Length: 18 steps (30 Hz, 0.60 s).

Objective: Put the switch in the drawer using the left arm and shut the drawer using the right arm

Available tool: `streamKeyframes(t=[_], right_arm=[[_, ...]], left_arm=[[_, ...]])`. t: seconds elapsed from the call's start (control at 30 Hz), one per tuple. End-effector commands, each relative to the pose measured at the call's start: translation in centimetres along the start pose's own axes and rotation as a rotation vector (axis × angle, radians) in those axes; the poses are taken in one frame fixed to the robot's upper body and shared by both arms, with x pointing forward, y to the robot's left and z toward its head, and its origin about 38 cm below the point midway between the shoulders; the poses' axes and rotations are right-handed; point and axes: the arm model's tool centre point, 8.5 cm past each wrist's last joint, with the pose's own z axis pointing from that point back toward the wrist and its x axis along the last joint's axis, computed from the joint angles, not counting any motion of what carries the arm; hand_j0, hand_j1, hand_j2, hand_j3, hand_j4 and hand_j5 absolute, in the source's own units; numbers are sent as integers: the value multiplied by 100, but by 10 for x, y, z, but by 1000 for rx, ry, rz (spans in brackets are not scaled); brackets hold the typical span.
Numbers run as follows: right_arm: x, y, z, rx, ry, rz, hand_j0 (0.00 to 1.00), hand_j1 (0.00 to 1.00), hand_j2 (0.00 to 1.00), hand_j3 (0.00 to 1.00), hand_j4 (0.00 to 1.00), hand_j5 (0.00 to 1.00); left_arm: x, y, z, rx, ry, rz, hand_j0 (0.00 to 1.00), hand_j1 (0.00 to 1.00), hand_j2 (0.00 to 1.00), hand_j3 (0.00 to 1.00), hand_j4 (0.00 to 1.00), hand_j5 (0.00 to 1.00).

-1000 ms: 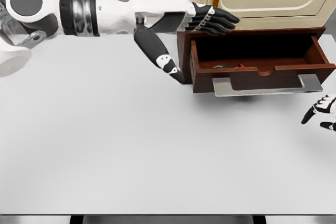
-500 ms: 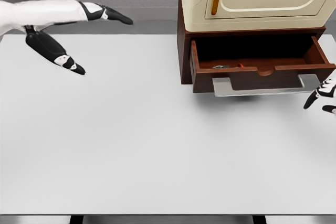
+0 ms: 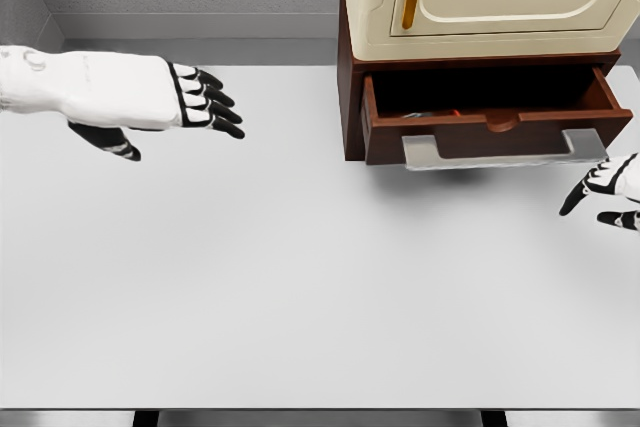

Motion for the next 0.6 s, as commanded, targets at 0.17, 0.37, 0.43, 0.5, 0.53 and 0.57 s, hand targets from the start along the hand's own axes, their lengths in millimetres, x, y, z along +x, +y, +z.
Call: streamKeyframes(t=[0.17, 0.37, 0.43, 0.5, 0.53, 0.57], right_arm=[[2, -3, -10, 0, -26, 2, 60, 60, 60, 60, 60, 60], [0, -5, -9, -3, -21, 5, 59, 59, 59, 59, 59, 59], [0, -5, -10, -3, -23, 5, 59, 59, 59, 59, 59, 59], [1, -6, -15, 0, -34, 7, 59, 59, 59, 59, 59, 59], [2, -3, -18, 7, -40, 2, 59, 59, 59, 59, 59, 59], [1, -3, -18, 4, -40, 1, 59, 59, 59, 59, 59, 59]], left_arm=[[2, 0, -3, 5, -10, 3, 100, 100, 100, 100, 100, 100], [0, -1, 0, 5, -1, 9, 100, 100, 100, 100, 100, 100], [0, -1, 0, 5, -1, 9, 100, 100, 100, 100, 100, 100], [-1, -3, 1, 3, 3, 15, 100, 100, 100, 100, 100, 100], [-1, -3, 1, 3, 4, 16, 100, 100, 100, 100, 100, 100], [-1, -3, 1, 3, 4, 16, 100, 100, 100, 100, 100, 100]])
